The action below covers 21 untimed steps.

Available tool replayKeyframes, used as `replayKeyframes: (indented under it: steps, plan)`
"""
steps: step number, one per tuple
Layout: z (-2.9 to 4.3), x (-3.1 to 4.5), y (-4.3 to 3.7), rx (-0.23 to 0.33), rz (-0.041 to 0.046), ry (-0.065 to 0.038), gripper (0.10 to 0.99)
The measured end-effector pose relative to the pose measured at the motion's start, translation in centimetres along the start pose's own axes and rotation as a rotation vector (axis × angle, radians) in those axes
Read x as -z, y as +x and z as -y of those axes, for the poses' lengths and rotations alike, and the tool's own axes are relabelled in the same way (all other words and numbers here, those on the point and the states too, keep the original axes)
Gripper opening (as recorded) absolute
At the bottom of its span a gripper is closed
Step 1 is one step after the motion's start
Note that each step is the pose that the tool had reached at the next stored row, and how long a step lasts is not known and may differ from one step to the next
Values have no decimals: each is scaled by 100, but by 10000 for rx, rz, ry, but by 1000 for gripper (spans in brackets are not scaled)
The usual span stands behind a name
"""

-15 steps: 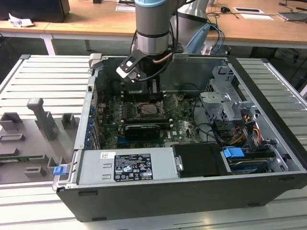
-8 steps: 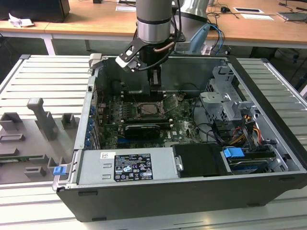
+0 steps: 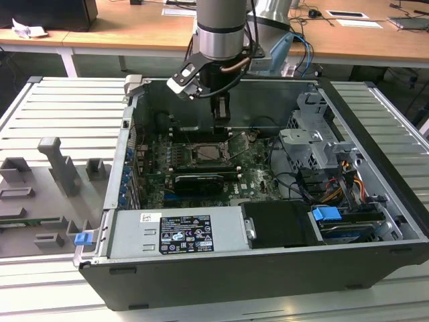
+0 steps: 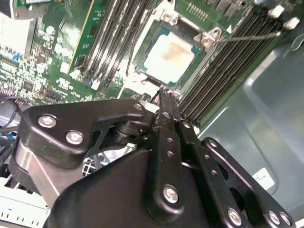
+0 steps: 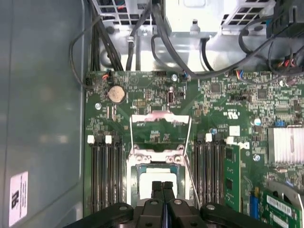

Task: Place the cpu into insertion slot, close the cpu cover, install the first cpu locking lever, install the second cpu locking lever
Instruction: 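Close the cpu cover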

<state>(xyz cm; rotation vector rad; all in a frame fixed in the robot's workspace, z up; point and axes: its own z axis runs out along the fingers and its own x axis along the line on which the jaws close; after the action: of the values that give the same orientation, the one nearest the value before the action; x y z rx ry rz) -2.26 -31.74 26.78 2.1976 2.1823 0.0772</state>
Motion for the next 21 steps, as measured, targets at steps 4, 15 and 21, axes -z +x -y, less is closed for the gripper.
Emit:
replayKeyframes:
  steps: [4,15,21]
  plan:
    - [-99,-7,1,0,0,7,106]
    - [-312,-15,3,0,0,113,106]
    - [-501,-25,4,0,3,276,106]
